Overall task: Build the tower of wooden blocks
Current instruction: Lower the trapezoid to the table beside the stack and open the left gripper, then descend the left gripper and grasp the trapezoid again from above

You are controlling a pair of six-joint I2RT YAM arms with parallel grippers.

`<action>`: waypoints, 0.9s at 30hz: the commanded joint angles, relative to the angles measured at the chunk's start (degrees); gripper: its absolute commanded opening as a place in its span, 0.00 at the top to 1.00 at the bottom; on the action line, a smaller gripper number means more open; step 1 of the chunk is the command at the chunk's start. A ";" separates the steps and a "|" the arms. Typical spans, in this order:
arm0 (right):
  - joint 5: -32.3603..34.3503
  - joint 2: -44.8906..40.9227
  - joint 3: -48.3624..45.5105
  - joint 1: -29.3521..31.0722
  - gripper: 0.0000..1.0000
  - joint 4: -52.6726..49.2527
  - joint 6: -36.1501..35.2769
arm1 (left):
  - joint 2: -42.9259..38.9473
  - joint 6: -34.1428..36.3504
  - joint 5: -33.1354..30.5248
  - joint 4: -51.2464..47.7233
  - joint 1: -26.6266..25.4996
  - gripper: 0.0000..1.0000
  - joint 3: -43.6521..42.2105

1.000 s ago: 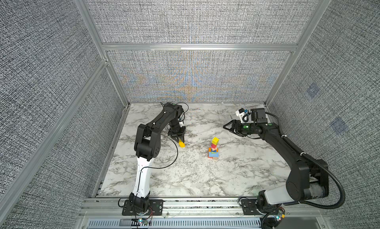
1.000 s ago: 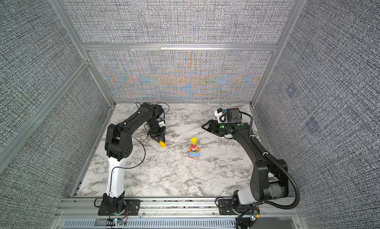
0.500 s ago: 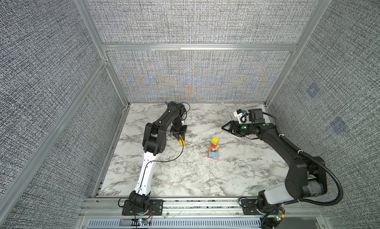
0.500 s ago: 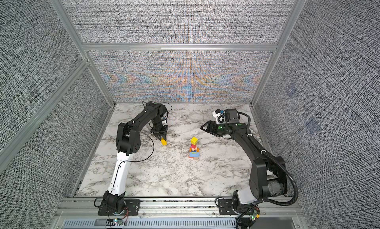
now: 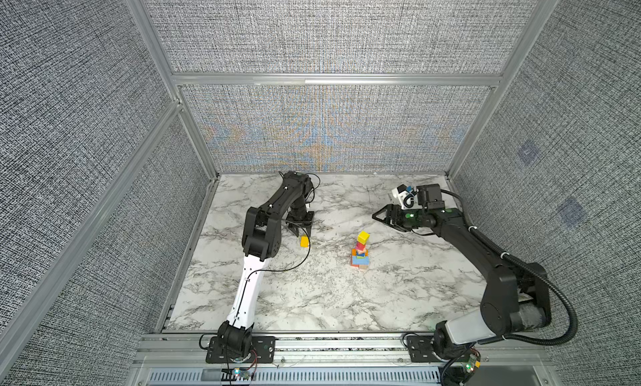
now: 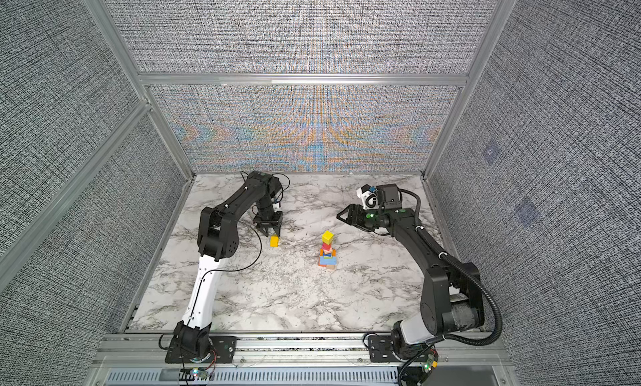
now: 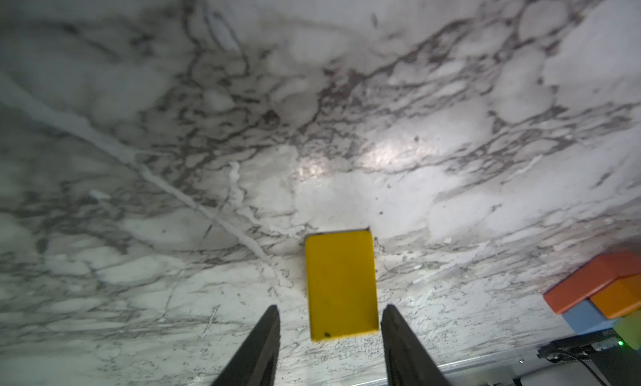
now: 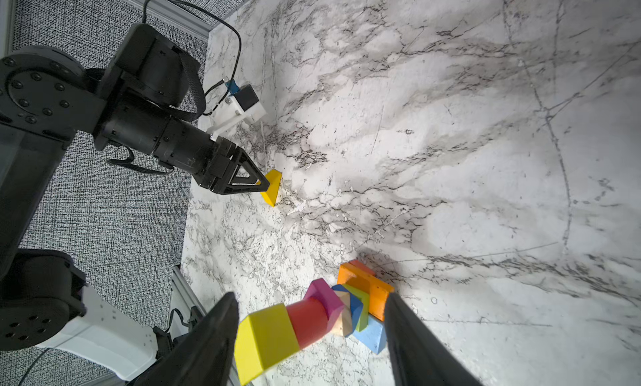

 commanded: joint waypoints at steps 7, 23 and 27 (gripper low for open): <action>1.58 -1.17 -0.14 0.72 0.30 -0.41 -1.39 | -17.48 -2.70 -4.87 20.07 -0.28 0.33 -19.28; 9.58 -3.32 -0.66 0.65 0.18 -2.27 -3.42 | -31.80 -1.76 -4.20 45.55 -1.49 0.34 -45.65; 10.08 -3.64 -0.69 0.68 0.18 -2.45 -3.49 | -30.24 -1.70 -3.37 46.26 -1.62 0.33 -44.85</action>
